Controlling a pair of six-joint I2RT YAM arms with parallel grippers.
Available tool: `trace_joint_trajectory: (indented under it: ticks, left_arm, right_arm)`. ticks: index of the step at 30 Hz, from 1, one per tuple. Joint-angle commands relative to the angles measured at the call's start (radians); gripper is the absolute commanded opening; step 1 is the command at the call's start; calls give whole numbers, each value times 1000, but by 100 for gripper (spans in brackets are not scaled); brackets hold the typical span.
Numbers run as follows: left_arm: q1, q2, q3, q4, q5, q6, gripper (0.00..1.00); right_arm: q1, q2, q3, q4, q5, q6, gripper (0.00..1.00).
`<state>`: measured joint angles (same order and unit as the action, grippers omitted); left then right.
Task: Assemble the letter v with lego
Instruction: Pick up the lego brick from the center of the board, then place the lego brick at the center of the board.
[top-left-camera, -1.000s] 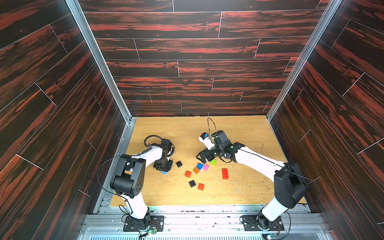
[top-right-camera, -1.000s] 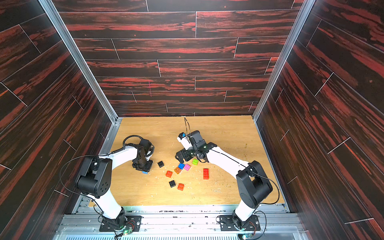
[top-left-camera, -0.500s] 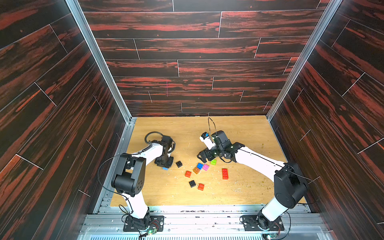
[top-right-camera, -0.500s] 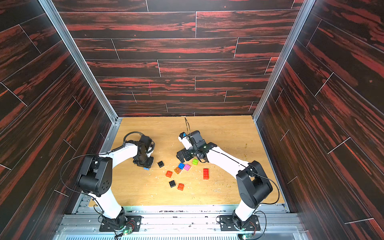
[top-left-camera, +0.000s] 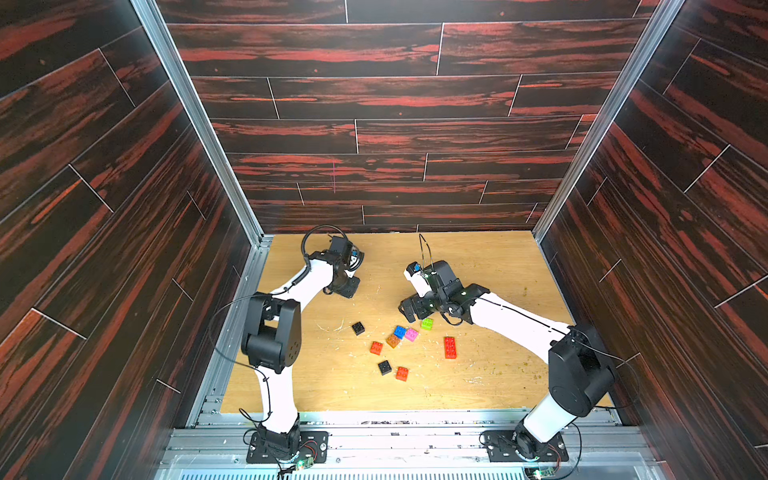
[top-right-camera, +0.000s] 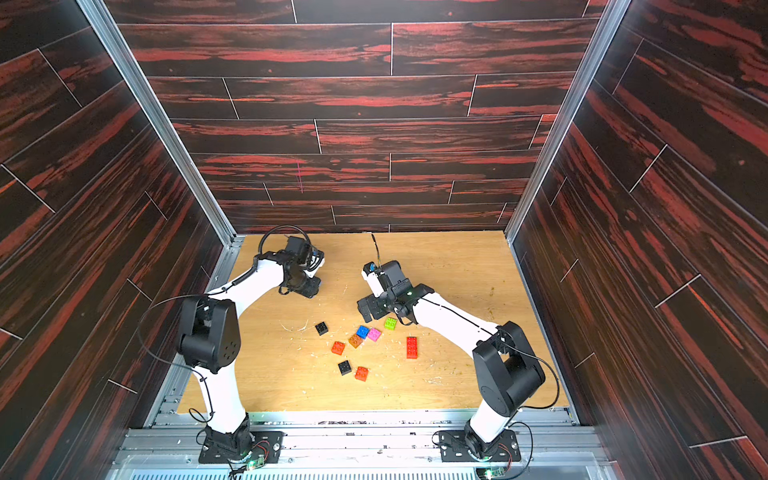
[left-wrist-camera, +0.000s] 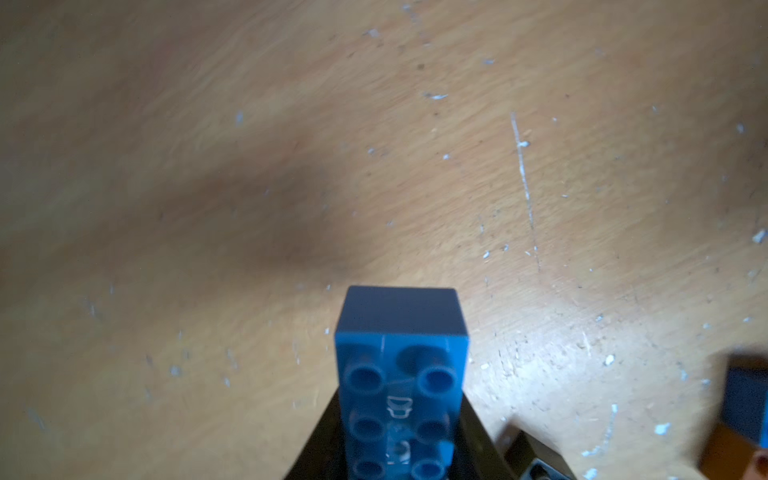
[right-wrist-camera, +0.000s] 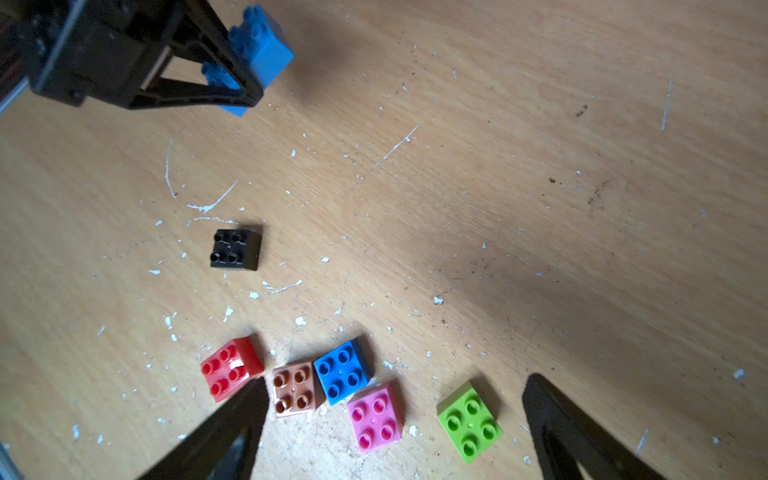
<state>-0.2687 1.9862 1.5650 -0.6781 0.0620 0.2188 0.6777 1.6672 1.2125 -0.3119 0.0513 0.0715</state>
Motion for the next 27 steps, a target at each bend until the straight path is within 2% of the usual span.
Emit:
trace_joint_trajectory:
  ticks: [1, 8, 13, 16, 24, 27]
  left_arm:
    - [-18, 26, 49, -15, 33, 168, 6]
    - [-42, 145, 186, -78, 63, 338, 6]
    - [-91, 233, 263, -123, -29, 504, 5]
    - [-106, 274, 304, -154, -25, 583, 5]
    - [-110, 336, 384, -171, -7, 694, 6]
    - [-110, 351, 408, -171, -27, 694, 7]
  right_arm:
    - [4, -10, 2, -24, 42, 15, 98]
    - [0, -7, -28, -3, 53, 10, 98]
    - [-2, -4, -30, -6, 68, 7, 99]
    - [-3, -18, -41, 2, 54, 6, 98]
    - [-11, 14, -36, 5, 39, -10, 98]
    - [-13, 35, -31, 12, 35, -12, 98]
